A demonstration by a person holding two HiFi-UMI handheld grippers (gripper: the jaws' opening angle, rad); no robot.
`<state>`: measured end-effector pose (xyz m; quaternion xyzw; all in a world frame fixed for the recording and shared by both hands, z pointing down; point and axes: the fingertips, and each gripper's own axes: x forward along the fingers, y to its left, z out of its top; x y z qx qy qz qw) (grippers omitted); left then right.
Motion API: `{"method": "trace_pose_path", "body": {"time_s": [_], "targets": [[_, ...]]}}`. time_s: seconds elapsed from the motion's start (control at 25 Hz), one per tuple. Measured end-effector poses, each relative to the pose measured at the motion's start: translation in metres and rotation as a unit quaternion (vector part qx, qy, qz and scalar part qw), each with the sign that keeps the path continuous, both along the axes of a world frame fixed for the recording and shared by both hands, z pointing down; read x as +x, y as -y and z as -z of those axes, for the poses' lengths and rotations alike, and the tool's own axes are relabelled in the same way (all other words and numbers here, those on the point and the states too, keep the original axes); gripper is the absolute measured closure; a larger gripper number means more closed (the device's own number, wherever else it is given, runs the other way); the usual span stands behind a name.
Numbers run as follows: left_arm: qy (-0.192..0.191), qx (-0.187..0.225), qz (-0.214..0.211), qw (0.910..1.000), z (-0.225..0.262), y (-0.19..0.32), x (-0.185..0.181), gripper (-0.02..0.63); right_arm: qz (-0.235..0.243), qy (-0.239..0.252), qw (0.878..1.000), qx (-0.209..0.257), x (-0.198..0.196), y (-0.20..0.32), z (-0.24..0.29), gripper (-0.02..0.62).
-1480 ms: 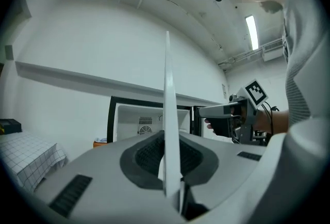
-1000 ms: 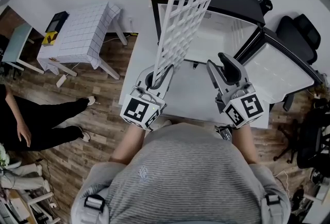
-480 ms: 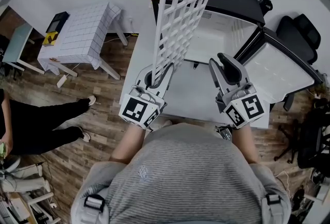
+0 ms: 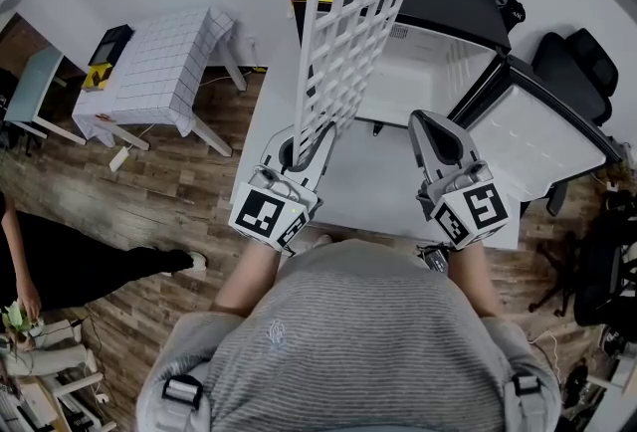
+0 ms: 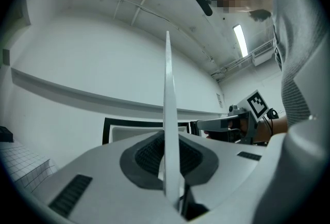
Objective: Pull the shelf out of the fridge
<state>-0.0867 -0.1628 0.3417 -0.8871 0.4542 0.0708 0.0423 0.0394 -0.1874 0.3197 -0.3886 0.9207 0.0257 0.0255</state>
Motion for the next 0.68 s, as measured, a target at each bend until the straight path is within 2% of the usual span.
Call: {"method": "trace_pose_path", "body": {"time_s": [0.68], "targets": [[-0.001, 0.002, -0.002, 1.0000, 0.0024, 0.0030, -0.0003, 0.569, -0.008, -0.002, 1.000, -0.003, 0.0009, 0.0051, -0.0007, 0.583]]}}
